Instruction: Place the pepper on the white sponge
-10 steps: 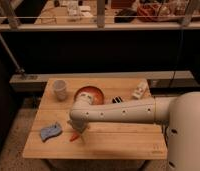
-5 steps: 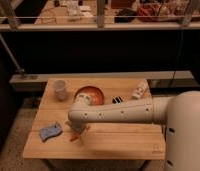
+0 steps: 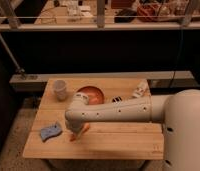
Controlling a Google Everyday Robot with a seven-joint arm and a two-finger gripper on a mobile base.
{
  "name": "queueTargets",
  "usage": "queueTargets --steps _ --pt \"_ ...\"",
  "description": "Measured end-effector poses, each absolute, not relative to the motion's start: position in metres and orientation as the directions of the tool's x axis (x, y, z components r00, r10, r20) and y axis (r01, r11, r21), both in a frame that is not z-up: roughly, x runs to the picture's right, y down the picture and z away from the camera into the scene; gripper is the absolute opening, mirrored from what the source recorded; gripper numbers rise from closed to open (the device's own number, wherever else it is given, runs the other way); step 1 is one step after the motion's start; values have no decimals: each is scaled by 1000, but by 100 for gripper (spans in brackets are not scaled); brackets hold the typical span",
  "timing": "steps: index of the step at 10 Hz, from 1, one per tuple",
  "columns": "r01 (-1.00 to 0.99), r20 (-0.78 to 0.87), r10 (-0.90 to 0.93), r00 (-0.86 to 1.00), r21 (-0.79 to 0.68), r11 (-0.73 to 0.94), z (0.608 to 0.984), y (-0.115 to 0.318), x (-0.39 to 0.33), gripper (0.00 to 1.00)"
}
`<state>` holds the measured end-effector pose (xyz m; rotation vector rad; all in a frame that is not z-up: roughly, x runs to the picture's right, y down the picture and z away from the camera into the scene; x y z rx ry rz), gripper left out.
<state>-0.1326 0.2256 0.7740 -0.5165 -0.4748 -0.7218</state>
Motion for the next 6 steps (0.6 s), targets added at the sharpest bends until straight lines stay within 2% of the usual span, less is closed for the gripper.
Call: queueTargets --steps 3,6 --pt "744 572 -523 632 -257 617 768 221 -156 8" --pt "770 583 -545 603 -248 587 766 220 -171 6"
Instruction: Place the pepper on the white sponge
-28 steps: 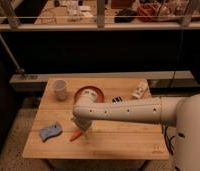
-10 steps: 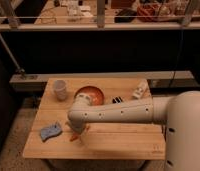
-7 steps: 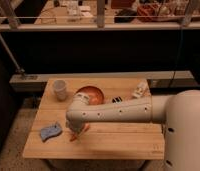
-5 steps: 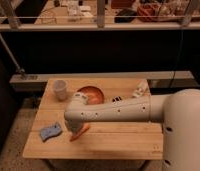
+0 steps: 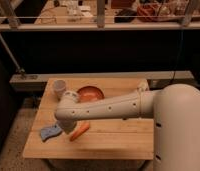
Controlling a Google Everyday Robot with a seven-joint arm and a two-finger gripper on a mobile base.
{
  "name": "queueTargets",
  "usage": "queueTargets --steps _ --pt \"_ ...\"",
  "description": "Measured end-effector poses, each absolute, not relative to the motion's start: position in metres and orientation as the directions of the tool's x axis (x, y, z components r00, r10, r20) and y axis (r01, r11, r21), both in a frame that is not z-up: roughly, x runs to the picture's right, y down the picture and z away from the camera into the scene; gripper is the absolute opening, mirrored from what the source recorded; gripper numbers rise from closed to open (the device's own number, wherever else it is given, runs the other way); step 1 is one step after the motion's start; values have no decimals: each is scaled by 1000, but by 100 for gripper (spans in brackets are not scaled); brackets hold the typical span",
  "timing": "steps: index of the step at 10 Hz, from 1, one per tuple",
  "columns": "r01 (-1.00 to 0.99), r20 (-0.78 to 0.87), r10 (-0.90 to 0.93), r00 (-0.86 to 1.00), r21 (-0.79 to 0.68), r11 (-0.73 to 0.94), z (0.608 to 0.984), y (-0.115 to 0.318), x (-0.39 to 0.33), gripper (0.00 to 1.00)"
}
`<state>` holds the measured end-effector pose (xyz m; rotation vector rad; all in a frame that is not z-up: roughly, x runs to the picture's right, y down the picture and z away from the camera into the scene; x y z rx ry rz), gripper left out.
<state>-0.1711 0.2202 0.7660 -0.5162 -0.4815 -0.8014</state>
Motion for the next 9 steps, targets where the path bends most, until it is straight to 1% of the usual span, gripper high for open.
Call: queueTargets --steps 4,5,7,9 --pt "785 588 -556 587 -243 570 768 220 -181 6" --pt "785 589 -556 586 -245 569 768 220 -181 10" --pt "790 597 -555 580 -244 563 768 223 -187 28" --pt "791 595 -558 579 -243 561 771 223 -185 49"
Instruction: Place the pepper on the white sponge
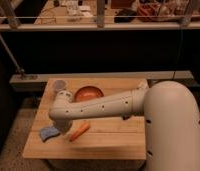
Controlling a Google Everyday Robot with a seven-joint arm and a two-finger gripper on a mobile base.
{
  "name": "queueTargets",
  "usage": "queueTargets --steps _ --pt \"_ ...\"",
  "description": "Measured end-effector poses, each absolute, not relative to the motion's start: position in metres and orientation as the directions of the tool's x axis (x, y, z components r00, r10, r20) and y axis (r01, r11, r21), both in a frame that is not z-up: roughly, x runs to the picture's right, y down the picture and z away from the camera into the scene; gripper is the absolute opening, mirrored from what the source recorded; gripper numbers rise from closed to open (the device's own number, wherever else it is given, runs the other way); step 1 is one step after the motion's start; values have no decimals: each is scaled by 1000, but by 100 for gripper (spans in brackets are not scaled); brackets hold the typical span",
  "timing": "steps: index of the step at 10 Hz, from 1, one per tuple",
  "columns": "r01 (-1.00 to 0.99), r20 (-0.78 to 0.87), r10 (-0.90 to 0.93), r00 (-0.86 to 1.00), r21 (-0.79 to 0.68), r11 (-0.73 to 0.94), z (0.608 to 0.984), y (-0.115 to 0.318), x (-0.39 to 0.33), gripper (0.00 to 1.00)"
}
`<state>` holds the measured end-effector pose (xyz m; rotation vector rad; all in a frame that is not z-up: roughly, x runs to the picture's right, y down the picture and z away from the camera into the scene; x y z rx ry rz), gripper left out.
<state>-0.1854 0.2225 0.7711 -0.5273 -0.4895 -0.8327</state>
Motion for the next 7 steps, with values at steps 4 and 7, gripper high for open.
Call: queueTargets --steps 4,7 --pt "797 602 -558 571 -244 552 772 225 -189 62" --pt "800 607 -557 567 -245 547 772 227 -189 62"
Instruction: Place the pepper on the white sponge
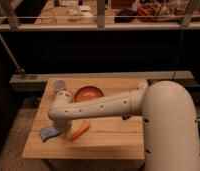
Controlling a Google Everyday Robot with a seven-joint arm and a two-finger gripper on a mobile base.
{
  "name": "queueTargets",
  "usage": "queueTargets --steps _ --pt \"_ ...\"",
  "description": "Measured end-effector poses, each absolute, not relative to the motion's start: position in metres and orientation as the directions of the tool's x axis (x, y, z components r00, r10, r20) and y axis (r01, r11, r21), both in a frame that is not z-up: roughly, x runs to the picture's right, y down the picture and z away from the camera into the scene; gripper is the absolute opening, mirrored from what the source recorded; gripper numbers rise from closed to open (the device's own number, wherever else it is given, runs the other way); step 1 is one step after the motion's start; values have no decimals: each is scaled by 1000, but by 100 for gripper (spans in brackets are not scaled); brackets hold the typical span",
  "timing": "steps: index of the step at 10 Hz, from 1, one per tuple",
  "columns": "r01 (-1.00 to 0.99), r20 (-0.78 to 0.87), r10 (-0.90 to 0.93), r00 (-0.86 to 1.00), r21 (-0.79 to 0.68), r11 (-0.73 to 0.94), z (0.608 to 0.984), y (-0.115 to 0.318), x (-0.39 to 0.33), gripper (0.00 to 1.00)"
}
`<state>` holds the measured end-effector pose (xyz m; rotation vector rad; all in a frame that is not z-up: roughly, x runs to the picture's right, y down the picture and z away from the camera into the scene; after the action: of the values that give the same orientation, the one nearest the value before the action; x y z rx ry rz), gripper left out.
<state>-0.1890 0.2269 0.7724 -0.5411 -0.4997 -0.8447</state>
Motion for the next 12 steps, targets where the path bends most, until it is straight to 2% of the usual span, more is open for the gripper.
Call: queueTargets --steps 3,4,6,7,9,10,12 --pt "804 613 -556 561 -245 541 773 230 -189 54" --pt "804 614 -555 561 -247 541 774 230 -188 59" --pt "807 618 -554 558 -249 536 775 233 -188 77" --pt "807 619 -553 558 -250 535 775 233 -187 80" --pt "809 622 -552 555 -252 531 774 234 -188 72" --pt "811 624 -552 553 -252 528 774 235 -188 72" --pt "814 627 -553 549 -253 522 776 237 -187 80"
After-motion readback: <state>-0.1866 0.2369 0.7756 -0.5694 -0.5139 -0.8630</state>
